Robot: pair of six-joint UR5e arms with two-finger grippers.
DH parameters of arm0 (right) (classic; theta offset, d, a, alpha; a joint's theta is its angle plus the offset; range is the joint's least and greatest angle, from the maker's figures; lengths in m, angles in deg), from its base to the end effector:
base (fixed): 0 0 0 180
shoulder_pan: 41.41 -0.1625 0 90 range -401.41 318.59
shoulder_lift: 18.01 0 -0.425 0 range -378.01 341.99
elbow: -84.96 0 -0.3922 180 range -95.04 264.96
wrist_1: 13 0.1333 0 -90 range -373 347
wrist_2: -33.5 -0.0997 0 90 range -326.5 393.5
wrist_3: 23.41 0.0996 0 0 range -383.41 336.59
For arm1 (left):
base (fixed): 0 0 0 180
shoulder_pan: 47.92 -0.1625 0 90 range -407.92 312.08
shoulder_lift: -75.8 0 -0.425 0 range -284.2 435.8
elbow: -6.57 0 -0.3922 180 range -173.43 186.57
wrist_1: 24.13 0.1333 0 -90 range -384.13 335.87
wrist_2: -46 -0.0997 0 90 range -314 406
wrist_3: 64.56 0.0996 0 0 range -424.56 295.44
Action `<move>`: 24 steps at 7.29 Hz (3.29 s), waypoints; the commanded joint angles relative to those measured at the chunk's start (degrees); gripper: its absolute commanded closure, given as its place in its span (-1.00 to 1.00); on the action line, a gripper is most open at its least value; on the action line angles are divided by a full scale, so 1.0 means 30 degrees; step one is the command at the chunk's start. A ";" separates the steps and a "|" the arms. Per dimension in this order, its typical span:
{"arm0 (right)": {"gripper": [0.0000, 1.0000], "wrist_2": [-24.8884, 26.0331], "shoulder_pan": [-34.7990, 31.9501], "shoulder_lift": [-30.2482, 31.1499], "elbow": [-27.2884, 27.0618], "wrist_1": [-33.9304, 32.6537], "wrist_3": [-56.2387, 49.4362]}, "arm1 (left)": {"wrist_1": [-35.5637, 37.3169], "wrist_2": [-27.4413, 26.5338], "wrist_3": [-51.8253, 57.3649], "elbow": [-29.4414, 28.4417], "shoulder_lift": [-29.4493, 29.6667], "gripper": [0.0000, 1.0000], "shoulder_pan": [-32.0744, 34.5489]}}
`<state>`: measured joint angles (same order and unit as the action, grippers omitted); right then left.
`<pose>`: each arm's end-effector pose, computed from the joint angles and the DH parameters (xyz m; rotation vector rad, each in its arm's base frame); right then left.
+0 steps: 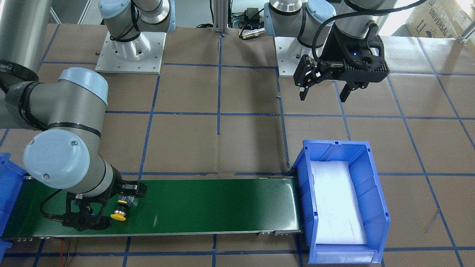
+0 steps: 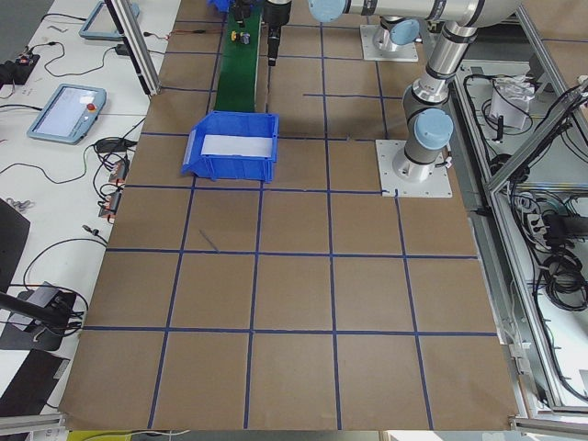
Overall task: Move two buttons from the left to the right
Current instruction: 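Grasp the yellow button with the right gripper and lift it, then place the yellow button in the blue bin beside the red one and release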
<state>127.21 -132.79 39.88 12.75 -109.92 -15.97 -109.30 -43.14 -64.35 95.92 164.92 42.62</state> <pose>0.1435 -0.6887 0.3141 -0.1554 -3.0574 -0.1898 -0.1395 -0.4944 0.5100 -0.0217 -3.1214 0.1734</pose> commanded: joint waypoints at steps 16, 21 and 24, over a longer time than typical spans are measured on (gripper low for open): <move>0.85 0.0960 0.4321 0.1033 0.2529 0.1305 -0.3001 | 0.0000 0.0066 -0.0010 -0.0018 0.0058 -1.00 -0.0004; 0.84 0.0931 0.8801 0.0565 0.3329 0.1135 -0.8975 | 0.0000 -0.0022 0.0019 -0.0018 0.0029 -1.00 -0.0004; 0.84 0.0872 1.0126 -0.0633 0.3387 0.1105 -0.9657 | 0.0000 0.0007 0.0019 0.0011 0.0029 -1.00 -0.0005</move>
<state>129.86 -103.48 39.42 22.82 -106.55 -44.21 -109.30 -43.31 -64.26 95.92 164.98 42.58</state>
